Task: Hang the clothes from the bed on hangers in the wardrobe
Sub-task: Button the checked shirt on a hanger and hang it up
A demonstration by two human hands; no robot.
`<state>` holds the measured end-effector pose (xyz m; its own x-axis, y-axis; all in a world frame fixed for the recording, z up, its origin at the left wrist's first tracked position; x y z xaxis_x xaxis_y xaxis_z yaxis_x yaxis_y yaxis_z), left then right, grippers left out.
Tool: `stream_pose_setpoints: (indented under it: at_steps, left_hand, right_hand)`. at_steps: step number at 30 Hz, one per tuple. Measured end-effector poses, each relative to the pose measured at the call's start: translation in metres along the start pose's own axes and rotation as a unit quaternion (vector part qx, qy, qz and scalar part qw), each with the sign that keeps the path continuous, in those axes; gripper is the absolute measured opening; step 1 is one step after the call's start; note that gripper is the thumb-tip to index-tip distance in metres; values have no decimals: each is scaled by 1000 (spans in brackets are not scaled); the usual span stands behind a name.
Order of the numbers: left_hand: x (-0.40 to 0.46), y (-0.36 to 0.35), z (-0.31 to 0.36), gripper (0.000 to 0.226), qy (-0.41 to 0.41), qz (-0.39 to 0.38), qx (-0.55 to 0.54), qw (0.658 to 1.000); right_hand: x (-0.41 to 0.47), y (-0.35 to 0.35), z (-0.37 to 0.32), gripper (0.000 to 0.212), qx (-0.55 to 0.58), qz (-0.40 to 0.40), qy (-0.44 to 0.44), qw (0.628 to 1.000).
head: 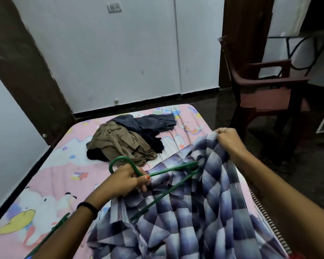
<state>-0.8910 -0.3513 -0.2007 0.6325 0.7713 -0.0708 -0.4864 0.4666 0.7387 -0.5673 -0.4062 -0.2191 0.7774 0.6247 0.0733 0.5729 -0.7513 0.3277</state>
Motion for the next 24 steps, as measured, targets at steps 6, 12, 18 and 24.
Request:
stream_pose_setpoints:
  at_steps: [6,12,18,24]
  left_hand:
    - [-6,-3,9,32,17,-5,67,998]
    - [-18,12,33,34,-8,83,88,993]
    - [-32,76,60,28,-39,256,50,965]
    - [-64,150,128,23,-101,340,97,930]
  right_hand:
    - [-33,34,-59,34,54,-47,63,995]
    - [-92,65,-116,34,73,-111,144,981]
    - [-170,95,-157,32,46,-164,270,948]
    - [-239,116,-173,34,-45,-122,450,883]
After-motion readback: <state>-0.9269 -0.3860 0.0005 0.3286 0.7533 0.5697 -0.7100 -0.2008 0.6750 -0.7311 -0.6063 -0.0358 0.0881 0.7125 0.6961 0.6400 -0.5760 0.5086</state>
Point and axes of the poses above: each hand's wrist, its own x-axis towards the middle knuckle, its own y-axis out of the back of the hand, z = x × y, the point moved 7 cm from there along x, towards the middle knuckle, and after that the axes turned 7 degrees about z, right-handed, at the moved point
